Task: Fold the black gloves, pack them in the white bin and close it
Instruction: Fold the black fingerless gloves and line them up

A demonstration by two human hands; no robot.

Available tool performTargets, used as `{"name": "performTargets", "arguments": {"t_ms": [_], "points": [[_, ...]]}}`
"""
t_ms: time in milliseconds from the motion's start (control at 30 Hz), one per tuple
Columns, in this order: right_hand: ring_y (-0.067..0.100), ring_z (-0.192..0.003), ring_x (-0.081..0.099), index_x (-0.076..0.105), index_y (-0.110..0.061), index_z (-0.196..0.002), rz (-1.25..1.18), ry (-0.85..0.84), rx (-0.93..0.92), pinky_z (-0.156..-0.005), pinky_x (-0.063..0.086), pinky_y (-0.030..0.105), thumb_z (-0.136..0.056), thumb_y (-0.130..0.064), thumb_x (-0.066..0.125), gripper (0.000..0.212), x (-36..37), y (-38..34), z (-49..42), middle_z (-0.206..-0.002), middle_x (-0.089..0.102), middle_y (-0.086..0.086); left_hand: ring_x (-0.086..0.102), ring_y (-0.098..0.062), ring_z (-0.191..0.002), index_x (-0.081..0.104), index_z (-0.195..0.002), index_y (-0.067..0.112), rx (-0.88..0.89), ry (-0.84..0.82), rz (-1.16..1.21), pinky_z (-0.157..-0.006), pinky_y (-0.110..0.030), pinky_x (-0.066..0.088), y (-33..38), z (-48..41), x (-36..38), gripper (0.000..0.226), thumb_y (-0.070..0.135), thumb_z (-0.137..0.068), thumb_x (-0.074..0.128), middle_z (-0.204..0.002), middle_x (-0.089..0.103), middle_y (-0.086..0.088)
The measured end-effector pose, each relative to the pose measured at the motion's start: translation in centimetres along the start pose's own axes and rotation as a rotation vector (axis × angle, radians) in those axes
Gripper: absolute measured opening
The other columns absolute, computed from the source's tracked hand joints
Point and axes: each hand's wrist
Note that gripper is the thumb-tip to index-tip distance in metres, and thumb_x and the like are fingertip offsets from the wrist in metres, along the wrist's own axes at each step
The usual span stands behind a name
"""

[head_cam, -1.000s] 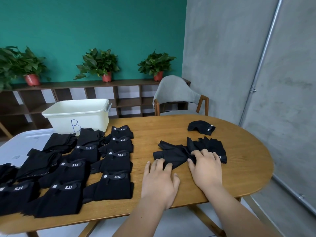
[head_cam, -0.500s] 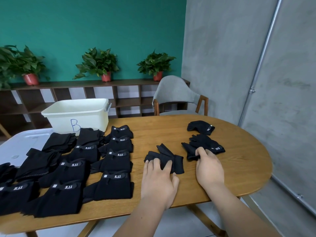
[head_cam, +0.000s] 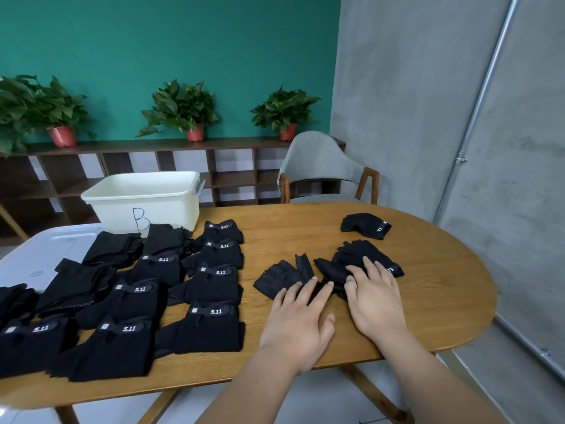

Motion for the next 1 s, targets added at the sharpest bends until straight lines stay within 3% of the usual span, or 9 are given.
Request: {"name": "performTargets", "arguments": {"t_ms": [200, 400, 500, 600, 700, 833, 900, 1000], "points": [[0.025, -0.159, 0.016, 0.040, -0.024, -0.159, 0.137, -0.079, 0.207, -0.129, 0.010, 0.052, -0.106, -0.051, 0.015, 0.064, 0.5, -0.2, -0.6, -0.170, 0.030, 0.003, 0.007, -0.021, -0.160, 0.021, -0.164, 0.043, -0.001, -0.025, -0.037, -0.131, -0.046, 0.002, -0.2, -0.2, 0.0, 0.061, 0.061, -0.106, 0.021, -0.174, 0.016, 0.010], [0.034, -0.160, 0.002, 0.037, -0.013, -0.161, 0.079, -0.071, 0.390, -0.128, 0.008, 0.056, -0.104, -0.058, 0.016, 0.075, 0.3, -0.1, -1.0, -0.174, 0.014, 0.008, 0.012, -0.021, -0.159, 0.028, -0.160, 0.039, -0.019, -0.001, -0.021, -0.132, -0.047, 0.005, -0.1, -0.2, -0.1, 0.059, 0.061, -0.105, 0.025, -0.169, 0.024, 0.007], [0.036, -0.156, 0.016, 0.047, -0.017, -0.155, 0.086, 0.056, 0.257, -0.124, 0.024, 0.056, -0.105, -0.054, 0.034, 0.064, 0.1, -0.2, -0.6, -0.171, 0.026, 0.008, 0.016, -0.021, -0.158, 0.032, -0.157, 0.037, -0.030, 0.020, -0.018, -0.132, -0.047, 0.006, -0.2, -0.2, 0.0, 0.059, 0.060, -0.104, 0.027, -0.166, 0.028, 0.007], [0.023, -0.138, 0.041, 0.060, -0.032, -0.144, 0.071, 0.057, -0.066, -0.105, 0.046, 0.046, -0.103, -0.056, 0.038, 0.052, 0.0, -0.3, -0.1, -0.152, 0.053, -0.006, 0.020, -0.022, -0.157, 0.037, -0.152, 0.036, -0.045, 0.042, -0.020, -0.131, -0.047, 0.009, -0.2, -0.3, 0.2, 0.056, 0.060, -0.103, 0.027, -0.162, 0.033, 0.006], [0.013, -0.127, 0.049, 0.066, -0.041, -0.135, 0.073, -0.043, -0.186, -0.100, 0.047, 0.038, -0.100, -0.061, 0.035, 0.051, 0.1, -0.5, 0.0, -0.137, 0.061, -0.017, 0.033, -0.022, -0.149, 0.043, -0.144, 0.033, -0.080, 0.074, -0.021, -0.130, -0.046, 0.016, -0.1, -0.2, 0.3, 0.053, 0.059, -0.101, 0.028, -0.151, 0.041, 0.004], [0.011, -0.135, 0.049, 0.068, -0.040, -0.130, -0.083, -0.100, -0.170, -0.113, 0.042, 0.038, -0.099, -0.045, 0.050, 0.037, 0.2, 0.0, 0.0, -0.146, 0.057, -0.016, 0.049, -0.022, -0.128, 0.046, -0.137, 0.025, -0.151, 0.155, -0.013, -0.124, -0.044, 0.031, 0.2, 0.1, 0.1, 0.051, 0.058, -0.101, 0.032, -0.132, 0.044, 0.001], [0.010, -0.135, 0.051, 0.070, -0.040, -0.121, -0.162, -0.098, -0.203, -0.117, 0.039, 0.039, -0.096, -0.038, 0.053, 0.031, 0.1, 0.2, 0.1, -0.146, 0.057, -0.017, 0.051, -0.023, -0.122, 0.043, -0.143, 0.022, -0.170, 0.203, 0.012, -0.117, -0.042, 0.040, 0.5, 0.3, -0.1, 0.054, 0.057, -0.102, 0.035, -0.133, 0.039, -0.001], [0.012, -0.130, 0.055, 0.063, -0.039, -0.114, -0.244, -0.059, -0.177, -0.112, 0.042, 0.036, -0.096, -0.035, 0.056, 0.019, -0.5, -0.1, 0.2, -0.137, 0.061, -0.015, 0.033, -0.026, -0.149, 0.027, -0.162, 0.019, -0.201, 0.193, 0.032, -0.125, -0.043, 0.032, 0.4, 0.3, -0.3, 0.071, 0.057, -0.103, 0.032, -0.160, 0.026, -0.008]]}}
Point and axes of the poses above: each hand's wrist, its own z-axis away from the middle knuckle, its own x-axis out of the palm, y = z × x
